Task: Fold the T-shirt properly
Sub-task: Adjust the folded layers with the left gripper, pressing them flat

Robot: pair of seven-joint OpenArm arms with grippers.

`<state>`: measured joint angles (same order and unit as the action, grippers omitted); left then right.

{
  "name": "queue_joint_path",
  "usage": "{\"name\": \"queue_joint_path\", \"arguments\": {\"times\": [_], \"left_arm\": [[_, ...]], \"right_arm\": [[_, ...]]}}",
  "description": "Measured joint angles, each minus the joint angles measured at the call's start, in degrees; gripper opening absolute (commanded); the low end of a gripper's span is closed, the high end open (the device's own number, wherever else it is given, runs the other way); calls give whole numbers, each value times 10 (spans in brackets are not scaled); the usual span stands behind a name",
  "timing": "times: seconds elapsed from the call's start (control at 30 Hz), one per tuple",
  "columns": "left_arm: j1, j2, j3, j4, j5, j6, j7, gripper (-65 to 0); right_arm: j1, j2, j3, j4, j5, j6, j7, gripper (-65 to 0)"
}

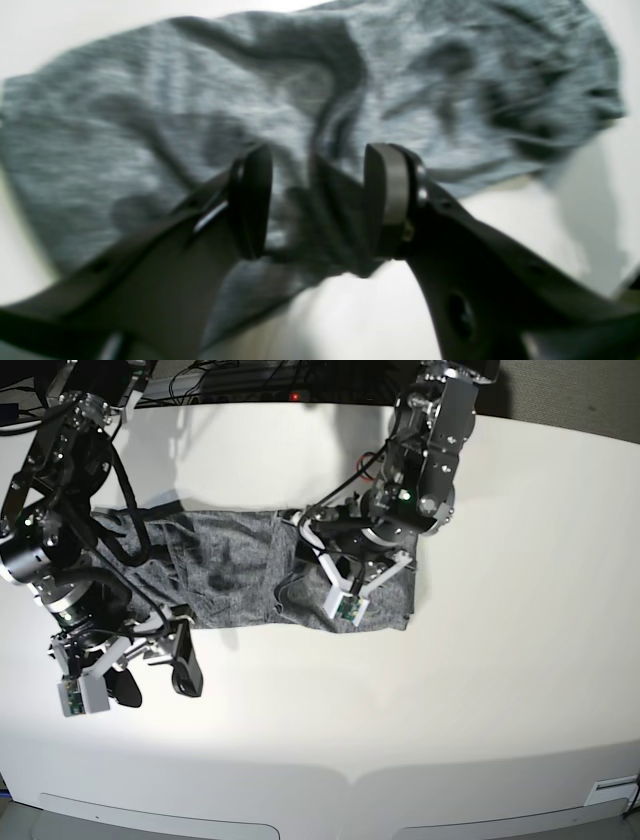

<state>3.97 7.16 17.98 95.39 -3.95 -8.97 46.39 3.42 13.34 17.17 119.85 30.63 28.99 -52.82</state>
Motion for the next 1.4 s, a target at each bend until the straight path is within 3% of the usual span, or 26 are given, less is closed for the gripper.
{"name": "queue_joint_path", "arguments": {"times": [0.23,0.37,0.57,0.73,0.93,1.03,1.1,1.2,1.27,1.4], "left_arm": [[0,0,0,0,17,1,-30,-360],[0,0,0,0,68,0,-57,-360],[0,0,0,-4,65,-1,-61,-360],[-14,0,0,-88,71,3,-87,-360],[-46,5,1,-132,-42,6,-63,-360],[-62,5,52,-128,-76,3,-61,-360],[-74,8,96,-128,-59,-3,-62,-360],[-76,12,140,-128,21,-7,-66,-360],[-76,9,144,-128,71,-3,-65,-360],[-84,3,139,-128,89,25,-57,-360]], "right_arm": [[0,0,0,0,0,0,0,-180],[0,0,0,0,1,0,0,-180],[0,0,0,0,0,0,-2,-180],[0,0,0,0,0,0,-2,-180],[-1,0,0,0,4,0,-2,-180],[-1,0,0,0,4,0,-2,-180],[-1,0,0,0,4,0,-2,-180],[-1,0,0,0,4,0,-2,-180],[-1,0,0,0,4,0,-2,-180],[-1,0,0,0,4,0,-9,-180]]}}
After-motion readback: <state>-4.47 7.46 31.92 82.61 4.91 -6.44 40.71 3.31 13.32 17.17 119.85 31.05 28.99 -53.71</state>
